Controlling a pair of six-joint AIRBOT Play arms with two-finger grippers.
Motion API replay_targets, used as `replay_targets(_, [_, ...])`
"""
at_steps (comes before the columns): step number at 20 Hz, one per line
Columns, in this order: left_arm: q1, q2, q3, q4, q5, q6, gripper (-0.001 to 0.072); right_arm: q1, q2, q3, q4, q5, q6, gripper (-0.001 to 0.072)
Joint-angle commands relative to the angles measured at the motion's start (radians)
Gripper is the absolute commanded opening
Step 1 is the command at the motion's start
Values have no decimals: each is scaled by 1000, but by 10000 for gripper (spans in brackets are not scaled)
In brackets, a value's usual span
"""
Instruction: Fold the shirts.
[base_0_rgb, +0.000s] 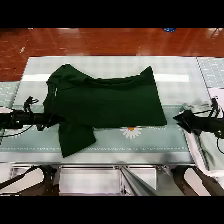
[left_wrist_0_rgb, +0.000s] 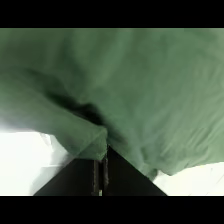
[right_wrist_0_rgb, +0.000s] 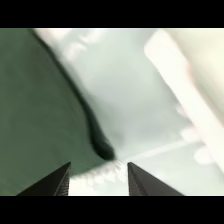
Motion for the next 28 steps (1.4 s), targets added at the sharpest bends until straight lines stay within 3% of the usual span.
replay_targets(1, [-10,-2,13,-3,-21,10,19,-23,-17,-40,-30,6,15,413])
replay_targets(8, [-16,-2,12,-3,-33,10,19,-18,-248,-34,265,0,-192,408])
replay_targets(13, [-16,-2,12,-4,-33,10,19,193,-389,77,283,-90,-153,401])
replay_targets(14, [-16,-2,13,-4,-34,10,19,236,-407,116,282,-105,-135,347])
replay_targets(16, [-13,-2,22,-16,-34,10,19,312,-424,214,281,-94,-156,22])
replay_targets(19, [31,26,137,-206,-80,36,19,355,-397,455,264,71,-192,29])
replay_targets(23, [68,125,441,-516,-93,88,18,346,-305,897,78,108,-58,28])
replay_targets(26, [66,188,757,-542,-62,84,18,344,-268,1245,-72,157,12,28])
replay_targets(28, [68,216,962,-541,-59,84,18,344,-233,1415,-96,205,53,28])
